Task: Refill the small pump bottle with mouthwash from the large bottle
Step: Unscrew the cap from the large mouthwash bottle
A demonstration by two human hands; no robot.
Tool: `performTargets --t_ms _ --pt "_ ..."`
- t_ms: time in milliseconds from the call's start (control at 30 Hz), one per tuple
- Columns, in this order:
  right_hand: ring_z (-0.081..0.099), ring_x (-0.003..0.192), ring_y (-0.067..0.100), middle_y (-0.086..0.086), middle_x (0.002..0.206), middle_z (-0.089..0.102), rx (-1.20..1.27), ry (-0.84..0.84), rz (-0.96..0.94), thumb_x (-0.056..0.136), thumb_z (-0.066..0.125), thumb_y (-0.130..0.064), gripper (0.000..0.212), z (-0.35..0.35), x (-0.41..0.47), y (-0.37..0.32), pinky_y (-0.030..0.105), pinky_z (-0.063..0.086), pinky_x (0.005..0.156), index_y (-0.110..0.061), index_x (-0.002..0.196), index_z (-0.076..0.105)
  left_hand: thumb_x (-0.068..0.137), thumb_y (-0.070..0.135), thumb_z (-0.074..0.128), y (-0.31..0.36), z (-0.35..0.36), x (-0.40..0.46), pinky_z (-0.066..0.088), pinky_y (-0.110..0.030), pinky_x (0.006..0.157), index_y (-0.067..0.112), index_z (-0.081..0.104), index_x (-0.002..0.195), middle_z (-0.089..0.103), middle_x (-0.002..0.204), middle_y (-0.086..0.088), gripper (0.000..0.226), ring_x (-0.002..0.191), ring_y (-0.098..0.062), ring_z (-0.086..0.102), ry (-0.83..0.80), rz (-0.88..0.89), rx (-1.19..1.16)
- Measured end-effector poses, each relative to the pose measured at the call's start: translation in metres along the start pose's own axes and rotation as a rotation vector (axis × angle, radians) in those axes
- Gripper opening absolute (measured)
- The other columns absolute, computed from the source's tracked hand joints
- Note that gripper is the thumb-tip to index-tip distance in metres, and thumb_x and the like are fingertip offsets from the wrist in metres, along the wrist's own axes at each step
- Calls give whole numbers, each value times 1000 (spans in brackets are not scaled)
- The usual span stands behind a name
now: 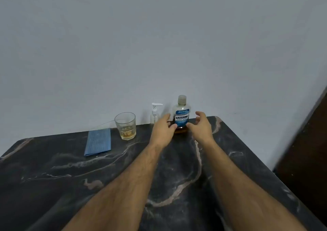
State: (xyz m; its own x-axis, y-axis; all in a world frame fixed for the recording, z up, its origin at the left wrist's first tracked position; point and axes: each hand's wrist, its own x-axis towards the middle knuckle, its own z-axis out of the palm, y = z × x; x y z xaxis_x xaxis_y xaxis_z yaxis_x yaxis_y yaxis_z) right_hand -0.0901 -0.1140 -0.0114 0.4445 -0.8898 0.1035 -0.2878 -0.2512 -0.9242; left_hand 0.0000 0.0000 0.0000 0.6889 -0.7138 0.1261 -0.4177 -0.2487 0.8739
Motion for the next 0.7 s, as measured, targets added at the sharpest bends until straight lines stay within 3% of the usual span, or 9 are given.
performTargets --t_ms 133,233,333,533,700 --pt "38 143 29 11 159 32 1 -111 22 92 64 -6 75 6 28 9 45 40 113 -20 154 24 100 15 54 -1 13 24 36 -40 113 12 31 151 42 154 -7 56 141 -23 41 -1 -17 32" --pt "44 138 26 9 158 34 69 -176 11 93 59 0 75 13 43 16 44 44 110 -19 155 22 101 9 51 -1 21 36 39 -35 110 11 36 146 47 149 -8 48 137 -23 45 -1 -11 -4" --pt "54 124 19 5 148 47 141 -218 -13 95 55 4 64 17 49 17 33 49 102 -14 150 29 99 5 49 -6 27 47 43 -37 109 17 42 141 54 143 -4 44 132 -22 51 -17 5 -25" --pt "62 117 20 7 133 61 117 -116 -24 98 57 -11 39 16 40 20 38 53 100 -14 136 48 101 5 48 -4 27 39 46 -38 108 18 43 144 55 141 -3 45 129 -20 54 6 20 -77" --pt "62 104 10 -1 120 63 171 -136 -72 96 61 -11 35 2 -7 17 21 54 82 -14 130 53 97 12 58 -8 14 3 52 -42 102 16 43 145 59 138 -4 50 124 -19 59 59 8 -116"
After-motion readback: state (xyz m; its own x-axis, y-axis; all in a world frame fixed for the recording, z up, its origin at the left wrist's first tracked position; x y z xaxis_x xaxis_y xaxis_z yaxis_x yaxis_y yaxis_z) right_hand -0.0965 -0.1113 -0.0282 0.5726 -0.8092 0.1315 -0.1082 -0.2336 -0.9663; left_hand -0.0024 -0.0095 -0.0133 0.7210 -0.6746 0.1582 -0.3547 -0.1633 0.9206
